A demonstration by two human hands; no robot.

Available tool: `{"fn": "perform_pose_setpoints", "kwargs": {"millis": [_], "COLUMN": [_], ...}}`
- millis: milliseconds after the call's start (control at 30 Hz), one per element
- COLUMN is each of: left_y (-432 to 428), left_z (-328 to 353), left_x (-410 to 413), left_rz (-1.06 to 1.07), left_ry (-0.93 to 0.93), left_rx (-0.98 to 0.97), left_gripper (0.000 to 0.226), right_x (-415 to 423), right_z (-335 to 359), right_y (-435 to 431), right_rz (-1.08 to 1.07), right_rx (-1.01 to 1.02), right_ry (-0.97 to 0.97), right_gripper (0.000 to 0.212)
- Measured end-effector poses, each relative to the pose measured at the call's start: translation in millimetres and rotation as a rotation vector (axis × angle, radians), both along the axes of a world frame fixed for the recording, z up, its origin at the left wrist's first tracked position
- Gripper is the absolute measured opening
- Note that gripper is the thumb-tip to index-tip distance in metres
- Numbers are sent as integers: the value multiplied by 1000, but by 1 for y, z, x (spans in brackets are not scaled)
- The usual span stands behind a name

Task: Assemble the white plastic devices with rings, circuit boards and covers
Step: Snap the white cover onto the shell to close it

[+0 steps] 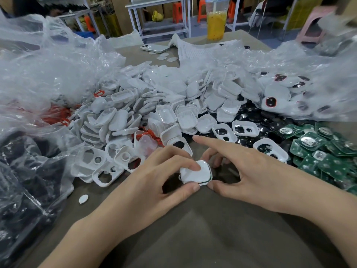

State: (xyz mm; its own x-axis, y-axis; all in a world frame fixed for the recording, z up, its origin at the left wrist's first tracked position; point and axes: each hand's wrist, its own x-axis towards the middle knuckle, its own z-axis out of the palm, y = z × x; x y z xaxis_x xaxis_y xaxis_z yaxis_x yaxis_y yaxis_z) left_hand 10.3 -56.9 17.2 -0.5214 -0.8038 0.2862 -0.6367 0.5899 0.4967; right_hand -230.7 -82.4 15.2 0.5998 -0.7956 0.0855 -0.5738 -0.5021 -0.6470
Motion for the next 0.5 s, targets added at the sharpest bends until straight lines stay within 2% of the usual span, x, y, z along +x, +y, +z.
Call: {"fn": "perform_pose_setpoints", "kwargs": {"millis": [500], "left_y": [-1], "left_z": [-2], "left_x": [-3], "left_rz": [-6], "left_ry": [-24], "left_rx": [22], "left_gripper": [21], "right_x": [0], "right_z": [5], "right_y": [1], "right_rz": [-6], "right_rx": [31], "right_ry": [30], "right_gripper": [74]}}
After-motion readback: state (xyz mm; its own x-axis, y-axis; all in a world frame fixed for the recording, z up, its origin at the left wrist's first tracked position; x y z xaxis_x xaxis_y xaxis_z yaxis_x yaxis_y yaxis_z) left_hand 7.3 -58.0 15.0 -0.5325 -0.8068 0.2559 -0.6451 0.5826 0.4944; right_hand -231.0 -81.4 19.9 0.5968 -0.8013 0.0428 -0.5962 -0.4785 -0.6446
